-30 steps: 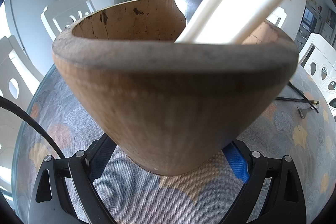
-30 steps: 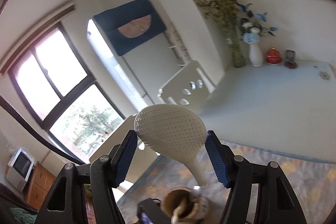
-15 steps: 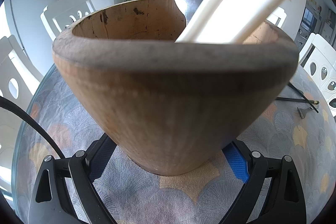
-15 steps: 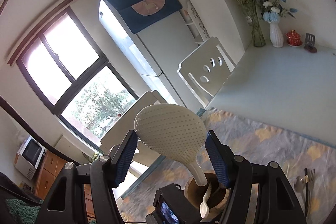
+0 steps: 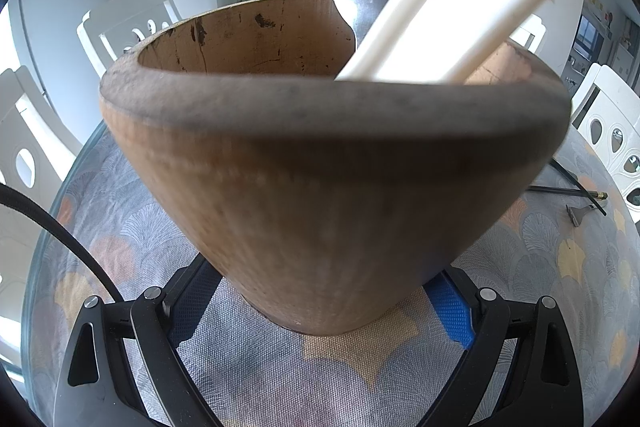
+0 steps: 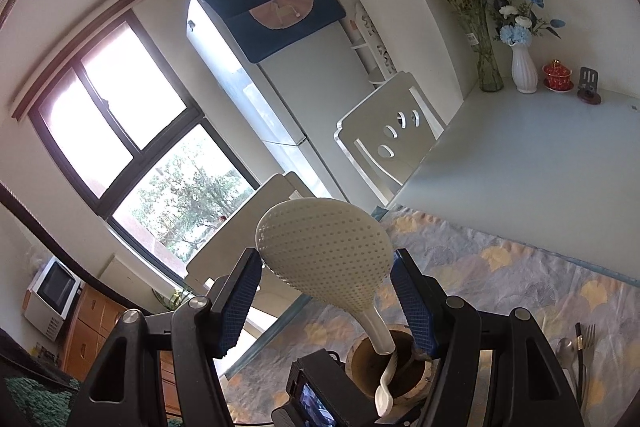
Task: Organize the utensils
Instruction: 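Lift the dotted rice paddle and lower it into the wooden holder, then open the right tool and move it back to the utensils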
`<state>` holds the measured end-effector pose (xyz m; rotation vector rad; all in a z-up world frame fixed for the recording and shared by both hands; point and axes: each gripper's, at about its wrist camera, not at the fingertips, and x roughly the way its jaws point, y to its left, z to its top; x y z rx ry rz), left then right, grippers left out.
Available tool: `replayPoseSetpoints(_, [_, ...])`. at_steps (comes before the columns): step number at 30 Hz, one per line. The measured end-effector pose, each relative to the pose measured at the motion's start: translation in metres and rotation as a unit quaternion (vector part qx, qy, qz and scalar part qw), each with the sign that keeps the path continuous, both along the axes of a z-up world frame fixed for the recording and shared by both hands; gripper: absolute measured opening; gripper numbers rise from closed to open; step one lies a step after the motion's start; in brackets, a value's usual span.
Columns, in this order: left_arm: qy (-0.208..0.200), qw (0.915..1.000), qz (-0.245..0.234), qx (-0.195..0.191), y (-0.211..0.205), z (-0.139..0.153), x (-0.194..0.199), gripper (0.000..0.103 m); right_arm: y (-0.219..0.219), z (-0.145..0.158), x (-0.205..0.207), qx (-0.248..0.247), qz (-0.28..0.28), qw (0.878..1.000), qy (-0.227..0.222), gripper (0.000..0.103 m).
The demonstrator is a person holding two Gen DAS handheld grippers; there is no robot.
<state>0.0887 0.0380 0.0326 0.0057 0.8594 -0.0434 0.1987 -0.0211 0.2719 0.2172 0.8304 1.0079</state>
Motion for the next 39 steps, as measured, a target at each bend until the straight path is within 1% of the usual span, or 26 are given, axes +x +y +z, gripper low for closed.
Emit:
replayPoseSetpoints(8, [0.000, 1.0000, 0.000, 0.000, 0.000, 0.000, 0.000, 0.095, -0.002, -0.009, 0.005, -0.001, -0.003, 1.000, 0.014, 0.066])
replayPoseSetpoints(10, [0.001, 1.0000, 0.000, 0.000, 0.001, 0.000, 0.001, 0.095, -0.004, -0.012, 0.006, 0.004, 0.002, 1.000, 0.024, 0.067])
replayPoseSetpoints(13, [0.002, 1.0000, 0.000, -0.001, 0.000, 0.001, 0.001, 0.095, -0.007, -0.014, 0.007, 0.019, 0.017, 0.999, 0.041, 0.078])
replayPoseSetpoints(20, [0.003, 1.0000, 0.000, 0.000, -0.005, 0.007, 0.004, 0.095, -0.023, -0.005, 0.004, 0.017, 0.001, 1.000, 0.022, 0.078])
replayPoseSetpoints(27, [0.004, 1.0000, 0.000, -0.001, -0.002, 0.007, 0.006, 0.095, -0.063, 0.019, 0.003, 0.023, -0.048, 0.999, -0.002, 0.078])
replayPoseSetpoints(30, [0.004, 1.0000, 0.000, -0.001, -0.003, 0.008, 0.006, 0.095, -0.086, 0.031, 0.000, 0.020, -0.083, 0.996, -0.019, 0.079])
replayPoseSetpoints(35, [0.004, 1.0000, 0.000, -0.001, -0.003, 0.008, 0.006, 0.095, -0.135, 0.045, -0.004, 0.009, -0.156, 0.987, -0.038, 0.080])
replayPoseSetpoints(39, [0.004, 1.0000, 0.000, -0.001, -0.002, 0.008, 0.006, 0.095, -0.173, 0.047, -0.008, -0.007, -0.214, 0.976, -0.043, 0.080])
